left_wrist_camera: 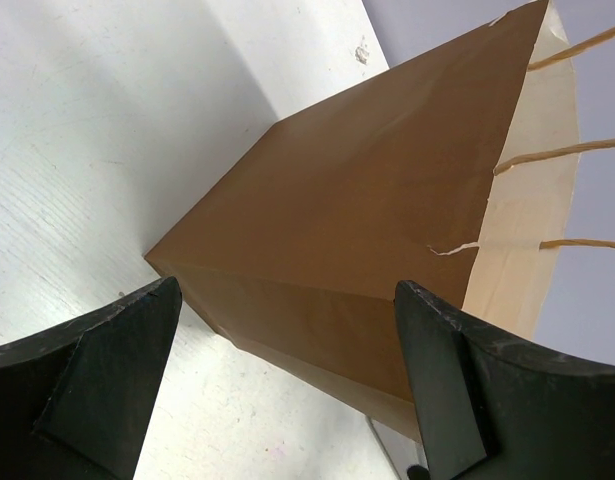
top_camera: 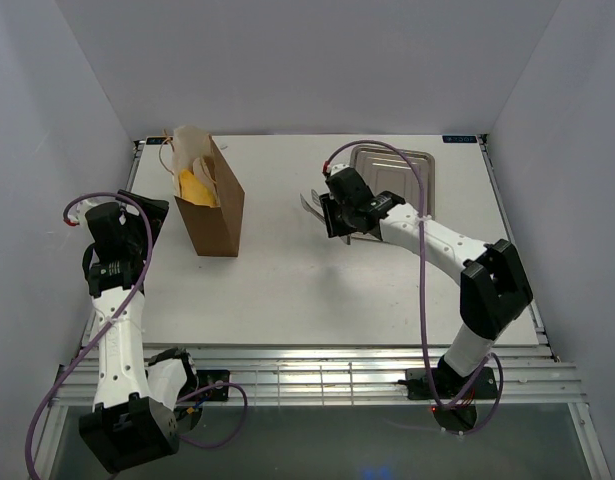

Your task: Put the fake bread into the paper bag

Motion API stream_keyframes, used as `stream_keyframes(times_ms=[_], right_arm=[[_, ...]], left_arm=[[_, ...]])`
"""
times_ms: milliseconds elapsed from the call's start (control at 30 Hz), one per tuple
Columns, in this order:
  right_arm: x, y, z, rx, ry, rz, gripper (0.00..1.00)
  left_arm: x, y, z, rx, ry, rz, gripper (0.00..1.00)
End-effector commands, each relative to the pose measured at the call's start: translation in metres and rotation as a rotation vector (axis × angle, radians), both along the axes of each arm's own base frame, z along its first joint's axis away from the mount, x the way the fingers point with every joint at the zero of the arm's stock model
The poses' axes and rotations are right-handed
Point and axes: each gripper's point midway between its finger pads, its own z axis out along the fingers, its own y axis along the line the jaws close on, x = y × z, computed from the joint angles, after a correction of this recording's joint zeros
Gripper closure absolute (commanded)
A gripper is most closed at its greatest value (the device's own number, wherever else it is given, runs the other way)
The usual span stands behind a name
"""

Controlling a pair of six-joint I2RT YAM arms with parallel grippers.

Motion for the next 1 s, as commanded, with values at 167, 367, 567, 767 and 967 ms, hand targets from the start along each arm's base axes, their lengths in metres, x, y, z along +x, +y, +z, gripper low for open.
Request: stream_keyframes(times_ms=[167, 367, 567, 767, 967], right_arm=[[0.034, 0.03, -0.002, 0.112, -0.035, -0.083, 0.57], [0.038, 0.028, -0.031, 0.086, -0.01, -0.127, 0.56], [0.037, 0.029, -0.057, 0.078, 0.024, -0.146, 0.54], [0.033, 0.036, -0.083, 0.071, 0.083, -0.127, 0.52], [0.028, 0.045, -0.104, 0.074, 0.132, -0.094, 0.49]], left_arm=[[-0.003, -0.01, 0.005, -0.023, -0.019, -0.038, 0.02], [-0.003, -0.012, 0.003, -0.032, -0.018, -0.045, 0.02], [-0.002, -0.014, 0.001, -0.044, -0.02, -0.053, 0.02], [-0.002, -0.014, 0.005, -0.041, -0.027, -0.054, 0.02], [-0.002, -0.014, 0.005, -0.042, -0.029, -0.057, 0.02]])
